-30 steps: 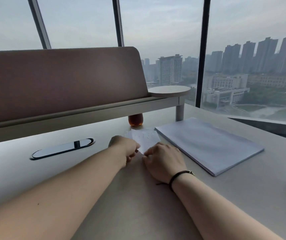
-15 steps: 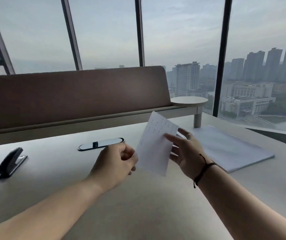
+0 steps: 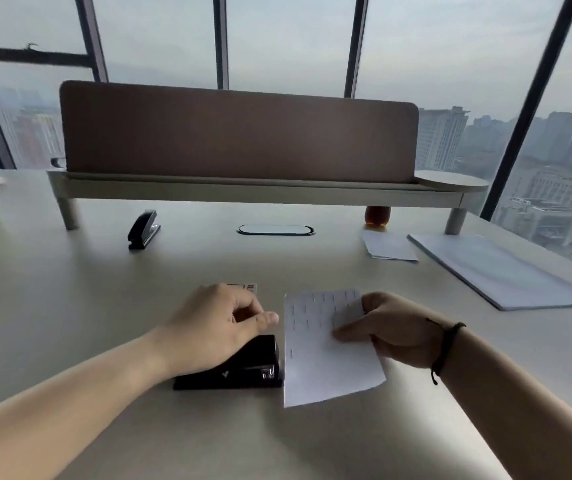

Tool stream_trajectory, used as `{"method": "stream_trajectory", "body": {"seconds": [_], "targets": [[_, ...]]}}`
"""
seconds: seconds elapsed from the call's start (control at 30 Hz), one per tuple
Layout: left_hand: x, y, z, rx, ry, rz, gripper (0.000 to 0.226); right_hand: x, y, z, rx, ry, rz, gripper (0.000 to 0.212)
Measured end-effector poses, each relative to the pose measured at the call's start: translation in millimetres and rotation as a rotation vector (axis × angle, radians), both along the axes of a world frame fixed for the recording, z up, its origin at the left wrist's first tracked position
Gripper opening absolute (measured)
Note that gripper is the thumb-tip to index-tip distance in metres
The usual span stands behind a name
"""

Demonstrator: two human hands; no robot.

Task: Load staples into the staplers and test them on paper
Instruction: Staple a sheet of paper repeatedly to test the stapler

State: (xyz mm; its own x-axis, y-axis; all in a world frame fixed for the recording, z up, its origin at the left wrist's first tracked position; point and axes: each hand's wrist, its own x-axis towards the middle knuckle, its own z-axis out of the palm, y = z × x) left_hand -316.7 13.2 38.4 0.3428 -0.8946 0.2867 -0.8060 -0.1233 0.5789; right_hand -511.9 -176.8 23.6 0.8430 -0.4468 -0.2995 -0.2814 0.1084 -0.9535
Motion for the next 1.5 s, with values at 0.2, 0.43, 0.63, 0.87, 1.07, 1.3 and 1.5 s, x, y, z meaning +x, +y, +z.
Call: {"method": "stream_trajectory", "body": {"seconds": [0.2,0.43,0.63,0.87,1.07,1.3,1.5], "targets": [[2.1,-4.9,-0.5,-0.055,-0.034,-0.013,0.038,31.3,26.7,1.3,-0.061,0.053,0.05,0.032],[-6.1,-27.0,0.2,-0.013,-0.155,-0.022,0.053,32.2,36.9,-1.6,-0.159,-0.004,0.008,0.04],[-19.1,-42.5,1.3,0.137,-0.186,-0.061,0.064,25.8,40.4,-1.0,-0.215,-0.007,-0.021,0.052],[-17.8,-46.2,-3.1,0.168,-0.118,-0.059,0.061,26.8,43.9,1.1,-0.27,0.016,-0.028,0.069],[-18.8,-46.9,-8.6,0.195,-0.087,-0.062,0.062,27.8,44.2,-0.3,-0.305,0.016,-0.019,0.062],[-19.1,-47.4,-10.1,0.207,-0.084,-0.067,0.061,26.9,43.5,0.0,-0.237,0.002,-0.029,0.058],[-19.7,-46.6,-9.4,0.227,-0.099,-0.059,0.061,26.6,44.2,-0.2,-0.25,0.01,-0.04,0.057]]}}
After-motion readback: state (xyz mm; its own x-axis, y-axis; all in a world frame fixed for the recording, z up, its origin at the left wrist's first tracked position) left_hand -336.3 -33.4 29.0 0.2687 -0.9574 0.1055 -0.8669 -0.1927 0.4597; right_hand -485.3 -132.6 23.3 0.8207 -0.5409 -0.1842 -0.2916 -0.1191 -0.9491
